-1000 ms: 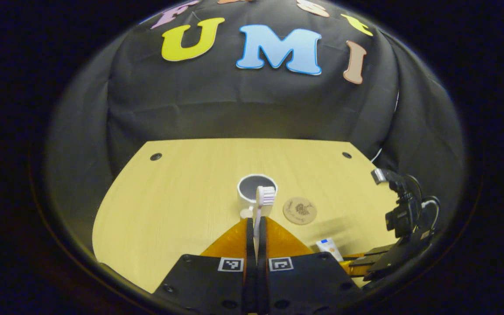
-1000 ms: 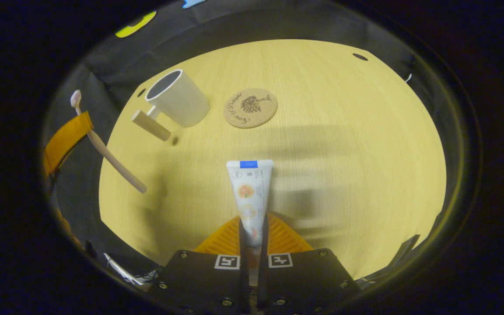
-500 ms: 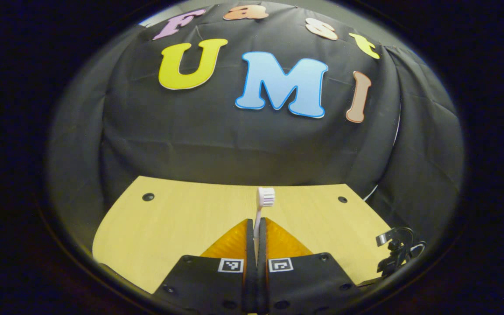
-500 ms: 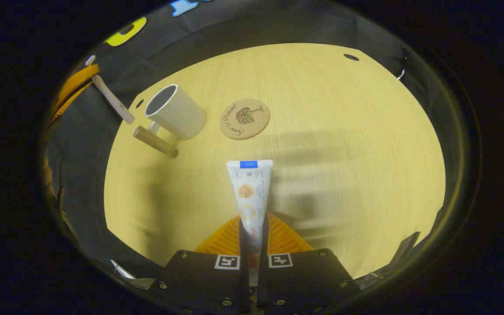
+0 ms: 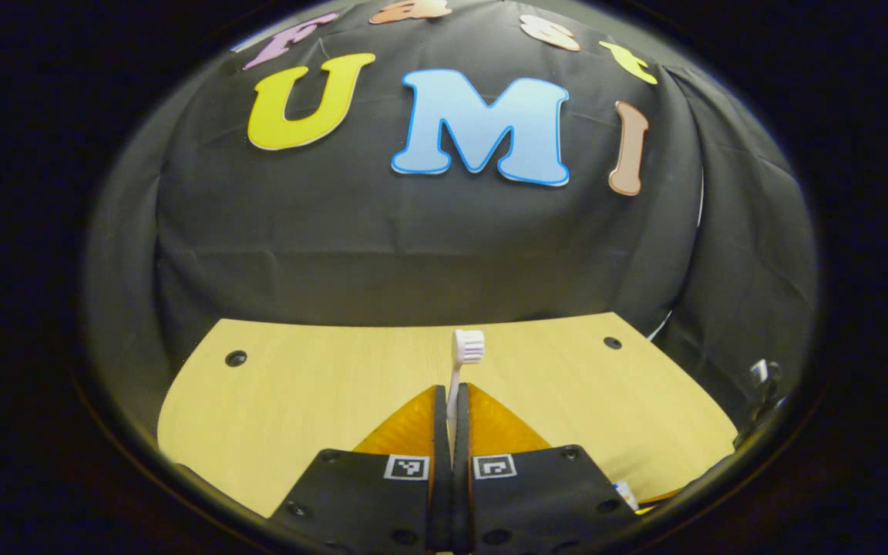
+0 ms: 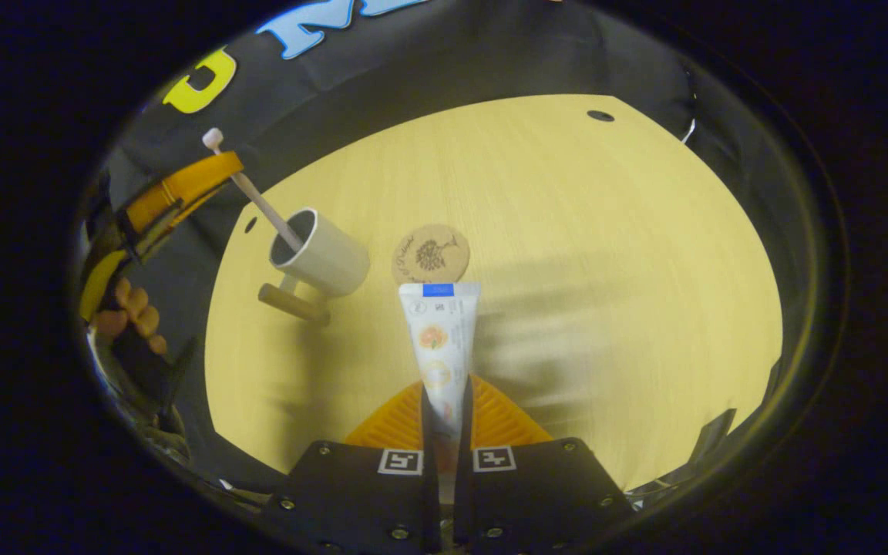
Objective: Put the toothbrush and toothpaste on the desktop into the cup, then pick up the cup and place it on the coaster on the desktop.
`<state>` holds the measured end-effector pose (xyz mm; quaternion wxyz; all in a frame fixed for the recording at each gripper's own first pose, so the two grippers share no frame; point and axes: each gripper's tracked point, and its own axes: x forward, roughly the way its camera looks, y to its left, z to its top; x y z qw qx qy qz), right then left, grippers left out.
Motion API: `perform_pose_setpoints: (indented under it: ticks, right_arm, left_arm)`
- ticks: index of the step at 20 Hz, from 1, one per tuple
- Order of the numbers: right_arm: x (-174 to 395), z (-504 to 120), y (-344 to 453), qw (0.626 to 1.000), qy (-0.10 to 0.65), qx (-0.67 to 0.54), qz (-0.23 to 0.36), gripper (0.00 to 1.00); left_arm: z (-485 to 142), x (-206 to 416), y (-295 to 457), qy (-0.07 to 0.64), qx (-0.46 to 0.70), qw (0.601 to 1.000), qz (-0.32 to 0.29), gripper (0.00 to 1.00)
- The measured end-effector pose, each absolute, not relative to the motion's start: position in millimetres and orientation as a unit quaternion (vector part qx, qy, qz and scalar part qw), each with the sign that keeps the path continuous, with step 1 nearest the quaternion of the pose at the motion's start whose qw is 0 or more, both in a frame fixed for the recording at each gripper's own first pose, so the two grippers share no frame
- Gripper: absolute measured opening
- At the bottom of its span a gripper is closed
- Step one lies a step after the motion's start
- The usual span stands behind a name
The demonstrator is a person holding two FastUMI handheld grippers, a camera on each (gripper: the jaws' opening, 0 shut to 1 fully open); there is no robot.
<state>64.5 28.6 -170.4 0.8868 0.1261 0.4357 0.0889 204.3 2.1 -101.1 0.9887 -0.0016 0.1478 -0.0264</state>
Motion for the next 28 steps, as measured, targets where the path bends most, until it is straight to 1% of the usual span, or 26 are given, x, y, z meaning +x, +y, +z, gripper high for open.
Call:
perform_pose_setpoints:
  ticks: [4,9,12,14,16,19,20,21,23,25,28]
  right_arm:
    - [78,-138,31,0.897,0.407,0.146,0.092,0.09]
    - [98,-108,39,0.907,0.377,0.156,0.102,0.09]
    - [105,-98,48,0.909,0.370,0.158,0.109,0.09]
    - [112,-95,55,0.909,0.368,0.160,0.114,0.09]
    - [119,-90,63,0.908,0.365,0.162,0.122,0.09]
    - [139,-77,75,0.916,0.343,0.163,0.132,0.09]
    - [147,-70,80,0.919,0.332,0.166,0.136,0.09]
    - [156,-62,85,0.921,0.321,0.172,0.139,0.09]
    - [173,-49,97,0.924,0.299,0.189,0.148,0.09]
    - [181,-39,108,0.925,0.280,0.207,0.155,0.09]
    - [195,-32,126,0.924,0.262,0.227,0.163,0.09]
  left_arm:
    - [-135,214,7,0.176,0.011,0.984,-0.020,0.06]
    - [-160,216,13,0.201,0.012,0.980,-0.013,0.07]
    - [-164,217,14,0.204,0.011,0.979,-0.014,0.07]
    - [-165,217,14,0.204,0.011,0.979,-0.015,0.11]
    - [-166,216,14,0.203,0.008,0.979,-0.023,0.11]
    - [-165,209,12,0.207,0.012,0.978,-0.032,0.36]
    - [-164,207,13,0.205,0.011,0.978,-0.034,0.37]
    - [-163,205,14,0.205,0.009,0.978,-0.034,0.36]
    - [-159,199,19,0.201,0.006,0.979,-0.033,0.43]
    - [-156,191,24,0.199,0.006,0.979,-0.032,0.40]
    - [-150,181,38,0.194,0.007,0.981,-0.025,0.45]
